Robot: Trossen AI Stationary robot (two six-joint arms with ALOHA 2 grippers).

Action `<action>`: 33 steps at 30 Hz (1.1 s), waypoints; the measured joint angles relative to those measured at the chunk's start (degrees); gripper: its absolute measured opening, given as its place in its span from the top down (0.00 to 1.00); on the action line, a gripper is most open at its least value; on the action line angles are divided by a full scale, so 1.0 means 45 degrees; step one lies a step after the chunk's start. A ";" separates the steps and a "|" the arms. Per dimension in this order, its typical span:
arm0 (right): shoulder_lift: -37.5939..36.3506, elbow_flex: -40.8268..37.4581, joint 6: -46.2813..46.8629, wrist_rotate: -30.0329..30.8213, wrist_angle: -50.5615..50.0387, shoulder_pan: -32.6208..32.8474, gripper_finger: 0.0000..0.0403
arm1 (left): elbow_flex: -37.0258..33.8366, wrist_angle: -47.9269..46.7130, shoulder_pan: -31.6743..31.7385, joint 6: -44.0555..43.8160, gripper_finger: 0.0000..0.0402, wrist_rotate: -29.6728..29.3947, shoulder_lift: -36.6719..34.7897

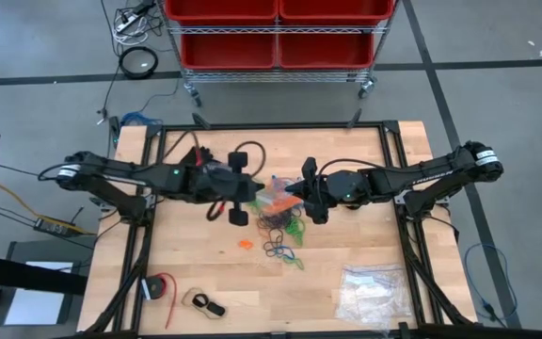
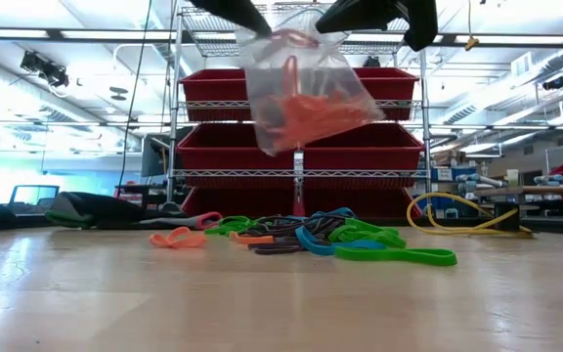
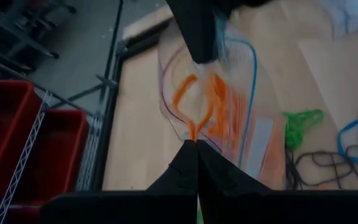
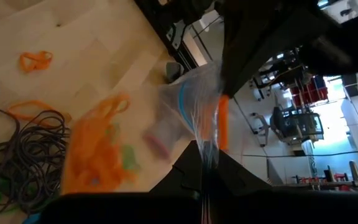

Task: Sort rubber bands
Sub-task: Put the orange rubber band into the transparent zip bag

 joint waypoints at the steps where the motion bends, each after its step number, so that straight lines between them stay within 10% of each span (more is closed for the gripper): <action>1: 0.0000 0.0000 0.0000 0.0002 -0.0042 0.0000 1.00 | 0.0094 -0.0085 -0.0001 0.0004 1.00 0.0005 0.0155; 9: 0.0000 0.0000 0.0034 0.0002 -0.0061 -0.0010 1.00 | 0.0501 -0.0669 -0.0006 0.0017 0.96 0.0045 0.0698; 23: 0.0000 0.0000 0.0287 0.0007 -0.0265 -0.0019 1.00 | 0.1428 -0.1316 -0.0353 -0.0088 0.51 -0.0326 0.0364; 33: 0.0000 0.0000 0.0278 0.0007 -0.0353 -0.0015 1.00 | 0.1530 -0.4886 -0.1143 -0.3357 0.49 0.0327 -0.0954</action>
